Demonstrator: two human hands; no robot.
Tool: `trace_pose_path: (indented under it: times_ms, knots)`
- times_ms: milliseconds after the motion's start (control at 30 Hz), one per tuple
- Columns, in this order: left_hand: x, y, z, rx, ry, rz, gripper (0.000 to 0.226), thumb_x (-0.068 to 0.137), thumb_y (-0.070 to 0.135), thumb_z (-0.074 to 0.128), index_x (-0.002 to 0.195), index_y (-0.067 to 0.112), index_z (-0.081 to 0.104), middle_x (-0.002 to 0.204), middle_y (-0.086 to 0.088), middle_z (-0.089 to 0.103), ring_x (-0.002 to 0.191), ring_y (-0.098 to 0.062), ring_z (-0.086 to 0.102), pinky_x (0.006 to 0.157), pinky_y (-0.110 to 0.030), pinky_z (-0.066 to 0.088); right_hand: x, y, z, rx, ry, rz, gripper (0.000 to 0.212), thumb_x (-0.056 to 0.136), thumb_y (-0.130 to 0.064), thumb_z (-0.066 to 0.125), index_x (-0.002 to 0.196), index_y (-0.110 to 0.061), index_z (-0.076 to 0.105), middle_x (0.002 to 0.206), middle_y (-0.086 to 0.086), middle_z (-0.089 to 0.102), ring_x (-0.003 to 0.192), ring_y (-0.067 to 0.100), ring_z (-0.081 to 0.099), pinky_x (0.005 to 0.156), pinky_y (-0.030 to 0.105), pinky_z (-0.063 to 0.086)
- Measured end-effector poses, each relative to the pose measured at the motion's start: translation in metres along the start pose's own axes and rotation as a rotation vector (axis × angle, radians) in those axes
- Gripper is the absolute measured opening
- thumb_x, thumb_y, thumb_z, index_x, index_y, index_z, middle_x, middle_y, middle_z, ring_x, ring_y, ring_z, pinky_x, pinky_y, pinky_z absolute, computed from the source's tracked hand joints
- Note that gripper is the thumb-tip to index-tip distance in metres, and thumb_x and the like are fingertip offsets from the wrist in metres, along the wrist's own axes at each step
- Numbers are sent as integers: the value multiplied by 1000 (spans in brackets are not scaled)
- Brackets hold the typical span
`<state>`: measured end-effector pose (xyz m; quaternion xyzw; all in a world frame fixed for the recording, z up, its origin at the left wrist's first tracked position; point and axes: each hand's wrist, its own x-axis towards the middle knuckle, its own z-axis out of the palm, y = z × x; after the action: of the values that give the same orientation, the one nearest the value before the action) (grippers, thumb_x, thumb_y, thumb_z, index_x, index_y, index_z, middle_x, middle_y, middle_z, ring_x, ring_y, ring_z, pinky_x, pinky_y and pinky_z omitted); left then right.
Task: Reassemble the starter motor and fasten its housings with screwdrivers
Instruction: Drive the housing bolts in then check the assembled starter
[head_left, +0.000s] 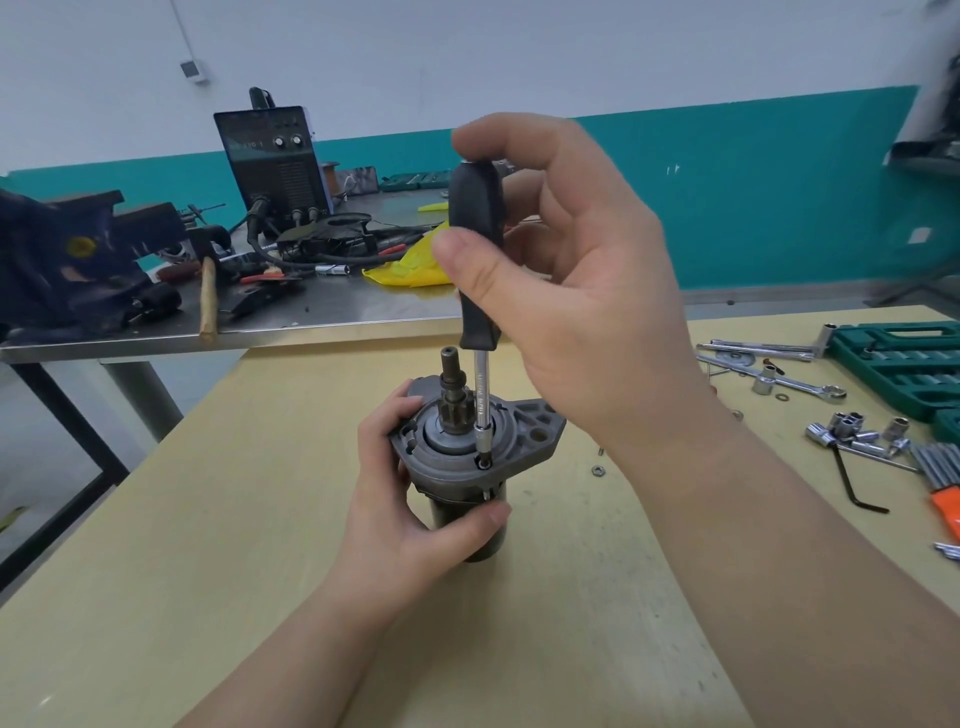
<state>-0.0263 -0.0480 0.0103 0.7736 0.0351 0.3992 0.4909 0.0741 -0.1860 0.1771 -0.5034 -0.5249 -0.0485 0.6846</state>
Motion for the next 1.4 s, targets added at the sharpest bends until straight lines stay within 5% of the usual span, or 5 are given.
trace_pose_path:
  times_ms: [433,600,700,933,1400]
  knots:
    - [0,-2,0,7,9,-12,101,65,31,94,149,35,38,167,7,38,147,-24,51,111,-42,47,1,2,1,10,10,-19,27,100,-16,73,121,-30,63,96,-17,68,85,10,66,80,39,61]
    - [-1,0,0,15,22,-17,100,64,31,93,148,38,39,164,7,41,145,-26,52,113,-49,46,-1,3,-2,114,-32,18,25,106,-10,57,125,-25,65,102,-2,75,95,31,74,83,49,65]
    - [-1,0,1,15,20,-16,100,65,29,93,148,35,38,165,6,40,146,-28,50,116,-53,45,0,1,0,8,1,-29,30,99,-10,71,122,-27,63,97,-8,71,84,15,68,80,42,63]
    - [0,2,1,4,8,-17,98,66,29,92,147,36,38,164,5,41,144,-23,54,112,-30,49,-1,3,-2,148,-45,39,23,107,-12,56,124,-26,63,99,4,74,91,31,76,75,40,64]
    - [-1,3,0,6,15,-26,100,64,29,93,148,35,38,164,7,40,146,-26,51,112,-44,46,-1,1,-2,71,-13,-10,27,101,-8,68,123,-24,65,101,-2,74,89,19,72,80,38,64]
